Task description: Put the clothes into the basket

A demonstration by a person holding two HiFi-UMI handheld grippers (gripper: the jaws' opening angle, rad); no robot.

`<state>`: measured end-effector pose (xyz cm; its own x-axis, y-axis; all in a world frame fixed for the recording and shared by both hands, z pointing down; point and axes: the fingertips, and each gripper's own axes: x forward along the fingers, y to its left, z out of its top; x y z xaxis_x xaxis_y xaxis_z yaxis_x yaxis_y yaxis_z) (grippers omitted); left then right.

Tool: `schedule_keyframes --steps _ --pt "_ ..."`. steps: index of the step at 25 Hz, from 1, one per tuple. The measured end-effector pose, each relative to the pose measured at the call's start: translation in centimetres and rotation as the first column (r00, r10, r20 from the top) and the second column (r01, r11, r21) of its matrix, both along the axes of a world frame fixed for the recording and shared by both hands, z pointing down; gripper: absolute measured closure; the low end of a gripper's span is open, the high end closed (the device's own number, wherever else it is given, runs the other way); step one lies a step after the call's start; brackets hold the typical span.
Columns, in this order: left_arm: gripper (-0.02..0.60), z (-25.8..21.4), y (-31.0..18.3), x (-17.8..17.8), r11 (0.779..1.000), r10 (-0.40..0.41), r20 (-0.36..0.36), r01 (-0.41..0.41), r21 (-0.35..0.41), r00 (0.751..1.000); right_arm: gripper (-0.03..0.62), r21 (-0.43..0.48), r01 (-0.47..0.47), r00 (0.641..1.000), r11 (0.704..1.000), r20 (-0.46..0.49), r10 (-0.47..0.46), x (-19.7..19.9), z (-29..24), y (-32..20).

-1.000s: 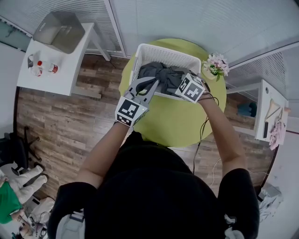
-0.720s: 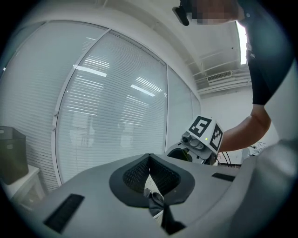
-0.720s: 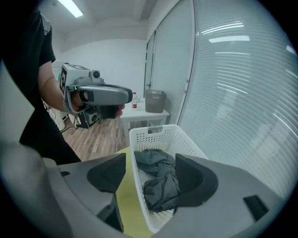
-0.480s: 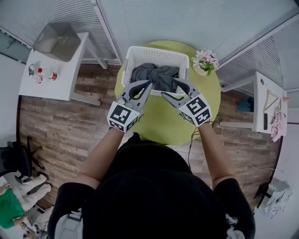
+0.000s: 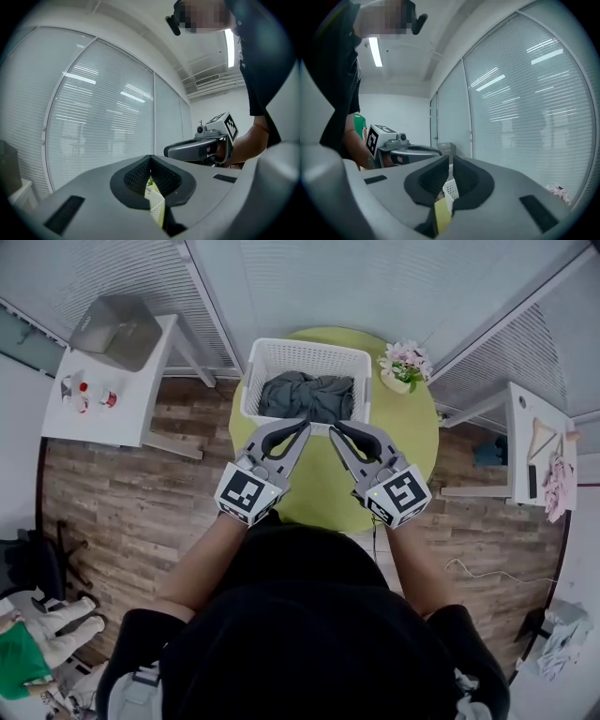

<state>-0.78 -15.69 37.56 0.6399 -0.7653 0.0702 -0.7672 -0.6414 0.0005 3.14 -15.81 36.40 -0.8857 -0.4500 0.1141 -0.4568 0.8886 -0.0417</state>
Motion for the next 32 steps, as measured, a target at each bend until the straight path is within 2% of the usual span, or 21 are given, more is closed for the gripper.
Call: schedule_keyframes --steps 3,7,32 --pt "0.577 -0.1 0.5 0.6 1.000 0.020 -0.002 -0.020 0.000 1.000 0.569 0.034 -0.028 0.999 0.999 0.032 0.027 0.4 -0.5 0.3" --pt "0.577 -0.2 1.0 0.9 0.999 0.039 -0.001 -0.039 0.004 0.999 0.571 0.040 -0.045 0.998 0.998 0.040 0.043 0.8 -0.5 0.3" --pt "0.577 0.9 0.0 0.9 0.996 0.084 -0.004 -0.084 -0.023 0.996 0.571 0.029 -0.069 0.997 0.997 -0.031 0.070 0.7 1.2 -0.2"
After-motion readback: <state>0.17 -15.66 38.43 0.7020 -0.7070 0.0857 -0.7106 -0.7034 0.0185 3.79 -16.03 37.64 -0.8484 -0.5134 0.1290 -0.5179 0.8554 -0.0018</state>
